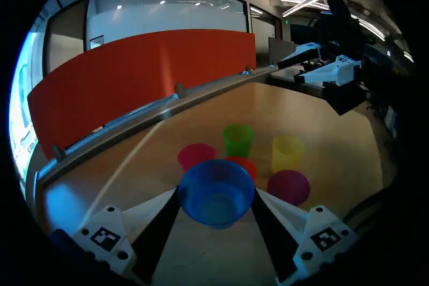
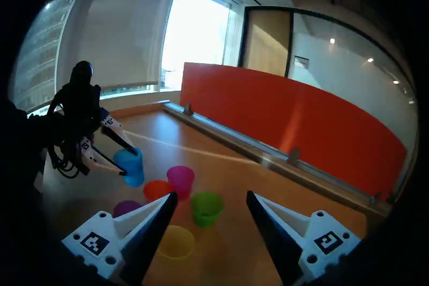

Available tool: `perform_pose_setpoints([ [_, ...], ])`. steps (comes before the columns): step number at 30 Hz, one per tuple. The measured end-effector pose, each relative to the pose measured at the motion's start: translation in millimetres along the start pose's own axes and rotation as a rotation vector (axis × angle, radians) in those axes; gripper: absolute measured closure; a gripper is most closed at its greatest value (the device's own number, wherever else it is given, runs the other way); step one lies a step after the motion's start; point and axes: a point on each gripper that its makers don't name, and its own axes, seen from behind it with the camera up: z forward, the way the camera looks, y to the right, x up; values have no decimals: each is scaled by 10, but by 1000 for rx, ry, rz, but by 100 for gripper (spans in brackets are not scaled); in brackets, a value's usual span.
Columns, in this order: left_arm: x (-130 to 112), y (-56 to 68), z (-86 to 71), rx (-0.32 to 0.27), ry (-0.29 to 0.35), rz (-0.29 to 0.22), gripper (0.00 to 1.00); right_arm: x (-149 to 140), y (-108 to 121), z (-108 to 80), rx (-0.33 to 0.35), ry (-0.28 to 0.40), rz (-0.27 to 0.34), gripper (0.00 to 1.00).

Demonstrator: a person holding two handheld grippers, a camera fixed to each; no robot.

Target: Pour water

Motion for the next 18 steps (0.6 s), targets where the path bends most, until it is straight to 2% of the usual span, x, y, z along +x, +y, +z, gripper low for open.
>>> perform_pose_setpoints([
  [18,630,-54,-419,67,196,-15,13,9,4,95,7,-9,3,0],
])
